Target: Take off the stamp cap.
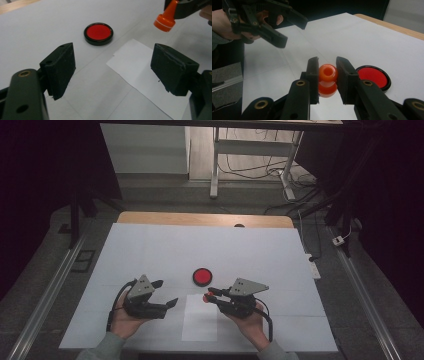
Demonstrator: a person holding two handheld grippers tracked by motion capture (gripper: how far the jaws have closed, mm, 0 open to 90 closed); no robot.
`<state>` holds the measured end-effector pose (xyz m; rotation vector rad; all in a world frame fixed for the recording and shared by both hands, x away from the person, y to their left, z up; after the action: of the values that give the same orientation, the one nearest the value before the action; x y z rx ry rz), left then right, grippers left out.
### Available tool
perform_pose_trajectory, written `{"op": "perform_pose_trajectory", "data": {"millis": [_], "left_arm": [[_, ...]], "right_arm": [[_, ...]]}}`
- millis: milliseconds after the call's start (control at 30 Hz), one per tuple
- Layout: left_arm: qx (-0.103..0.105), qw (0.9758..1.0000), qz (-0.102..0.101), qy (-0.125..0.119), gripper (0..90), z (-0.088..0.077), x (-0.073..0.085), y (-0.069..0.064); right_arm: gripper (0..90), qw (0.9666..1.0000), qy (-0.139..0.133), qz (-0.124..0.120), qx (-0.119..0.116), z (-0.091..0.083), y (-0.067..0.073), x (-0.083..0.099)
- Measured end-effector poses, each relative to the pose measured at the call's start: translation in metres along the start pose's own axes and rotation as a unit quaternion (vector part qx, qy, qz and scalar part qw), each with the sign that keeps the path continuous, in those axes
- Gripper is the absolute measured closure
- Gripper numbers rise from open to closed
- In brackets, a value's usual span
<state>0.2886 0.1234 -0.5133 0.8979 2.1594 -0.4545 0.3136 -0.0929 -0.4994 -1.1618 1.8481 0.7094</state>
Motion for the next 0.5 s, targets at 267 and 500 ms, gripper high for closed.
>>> {"op": "perform_pose_trajectory", "data": {"millis": [267,500], "left_arm": [[0.014,0.9997,0.020,0.009,23.0,0.009,-0.005,-0.012],[0.028,0.9988,0.036,0.017,25.5,0.020,-0.010,-0.023]], "right_arm": [[71.9,1.0000,-0.003,0.003,-0.002,0.000,0.001,0.000],[72.0,1.0000,-0.002,0.002,-0.003,0.001,0.001,-0.001]]}}
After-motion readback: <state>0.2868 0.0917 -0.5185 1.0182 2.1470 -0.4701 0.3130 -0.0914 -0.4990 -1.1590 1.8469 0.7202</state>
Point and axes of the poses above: each handheld gripper's, and its own axes: z roughly forward along the jaws, x roughly out of its underside, y roughly to its left, the point moved 6 cm from there along z, roughly forward along the jaws, and after that the axes turned 8 degrees about y, right-handed, at the moved point
